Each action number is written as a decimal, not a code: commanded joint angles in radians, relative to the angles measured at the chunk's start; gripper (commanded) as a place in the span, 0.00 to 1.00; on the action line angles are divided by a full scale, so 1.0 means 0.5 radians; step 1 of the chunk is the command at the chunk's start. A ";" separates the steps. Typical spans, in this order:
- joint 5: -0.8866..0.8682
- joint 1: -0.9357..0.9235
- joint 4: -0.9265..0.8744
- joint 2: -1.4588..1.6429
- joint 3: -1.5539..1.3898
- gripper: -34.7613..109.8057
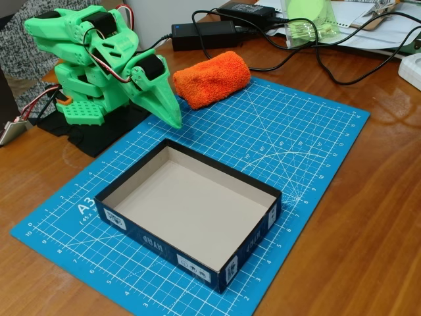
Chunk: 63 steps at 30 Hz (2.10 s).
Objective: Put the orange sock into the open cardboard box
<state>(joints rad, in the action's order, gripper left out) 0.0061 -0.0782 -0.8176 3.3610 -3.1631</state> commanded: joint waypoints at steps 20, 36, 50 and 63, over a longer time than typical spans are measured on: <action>0.028 0.015 0.021 0.046 -0.006 0.24; 0.012 0.003 0.025 0.046 -0.006 0.24; -0.037 -0.043 0.031 0.046 -0.006 0.24; 1.104 0.337 -0.006 0.034 0.221 0.25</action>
<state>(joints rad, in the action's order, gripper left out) 0.3390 0.0506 -0.7808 3.3610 -3.1462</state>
